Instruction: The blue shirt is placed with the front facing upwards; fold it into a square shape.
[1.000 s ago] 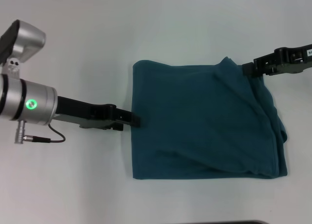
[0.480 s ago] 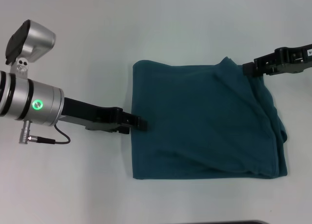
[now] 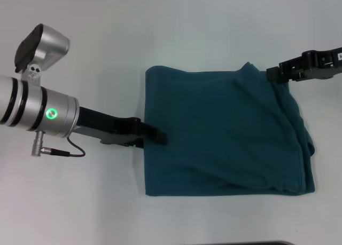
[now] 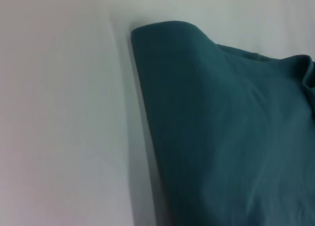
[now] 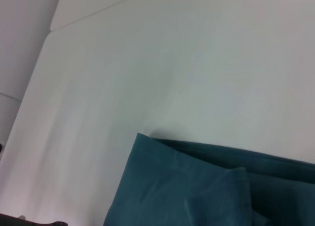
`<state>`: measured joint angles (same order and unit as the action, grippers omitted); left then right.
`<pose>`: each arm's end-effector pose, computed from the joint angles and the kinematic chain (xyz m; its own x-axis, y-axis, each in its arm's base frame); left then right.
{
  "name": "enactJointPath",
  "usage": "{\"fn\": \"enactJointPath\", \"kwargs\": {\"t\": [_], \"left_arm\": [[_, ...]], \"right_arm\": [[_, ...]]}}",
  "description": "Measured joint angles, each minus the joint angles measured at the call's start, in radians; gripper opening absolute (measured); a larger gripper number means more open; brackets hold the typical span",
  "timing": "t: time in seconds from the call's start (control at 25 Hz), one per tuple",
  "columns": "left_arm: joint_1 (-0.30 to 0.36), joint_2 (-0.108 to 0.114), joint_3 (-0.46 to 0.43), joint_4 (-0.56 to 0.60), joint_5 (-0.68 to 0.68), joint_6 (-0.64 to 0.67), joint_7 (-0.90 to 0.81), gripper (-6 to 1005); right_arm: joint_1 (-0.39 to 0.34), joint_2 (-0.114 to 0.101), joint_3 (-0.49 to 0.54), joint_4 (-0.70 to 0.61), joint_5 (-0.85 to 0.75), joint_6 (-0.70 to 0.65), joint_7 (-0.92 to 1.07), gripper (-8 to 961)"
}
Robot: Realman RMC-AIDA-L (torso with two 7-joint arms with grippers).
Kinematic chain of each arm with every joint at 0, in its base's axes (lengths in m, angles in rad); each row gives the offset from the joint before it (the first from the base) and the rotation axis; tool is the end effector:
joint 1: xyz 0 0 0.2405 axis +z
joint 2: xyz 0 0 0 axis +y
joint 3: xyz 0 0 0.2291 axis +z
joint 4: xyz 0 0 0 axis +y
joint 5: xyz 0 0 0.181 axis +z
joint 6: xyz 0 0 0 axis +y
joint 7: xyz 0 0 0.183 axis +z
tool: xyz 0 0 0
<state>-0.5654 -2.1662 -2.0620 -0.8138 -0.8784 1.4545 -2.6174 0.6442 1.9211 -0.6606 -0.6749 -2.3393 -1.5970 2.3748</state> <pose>-0.2057 0.2790 -0.0890 0.2104 0.9768 0.0398 0.9765 -0.2119 0.0396 0.2489 0.3251 0.0196 0.2503 -0.9379 -0.2404 -0.9659 -0.2589 0.0043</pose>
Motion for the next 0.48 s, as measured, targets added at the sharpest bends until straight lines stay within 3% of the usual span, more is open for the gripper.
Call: {"fn": "enactJointPath", "kwargs": {"t": [0.28, 0.48], "left_arm": [[-0.045, 0.001, 0.002, 0.058, 0.001, -0.017, -0.003, 605], [-0.046, 0.001, 0.013, 0.032, 0.001, -0.005, 0.015, 602]], "right_arm": [[0.000, -0.001, 0.001, 0.000, 0.000, -0.001, 0.000, 414], [0.000, 0.001, 0.001, 0.000, 0.000, -0.002, 0.000, 414]]}}
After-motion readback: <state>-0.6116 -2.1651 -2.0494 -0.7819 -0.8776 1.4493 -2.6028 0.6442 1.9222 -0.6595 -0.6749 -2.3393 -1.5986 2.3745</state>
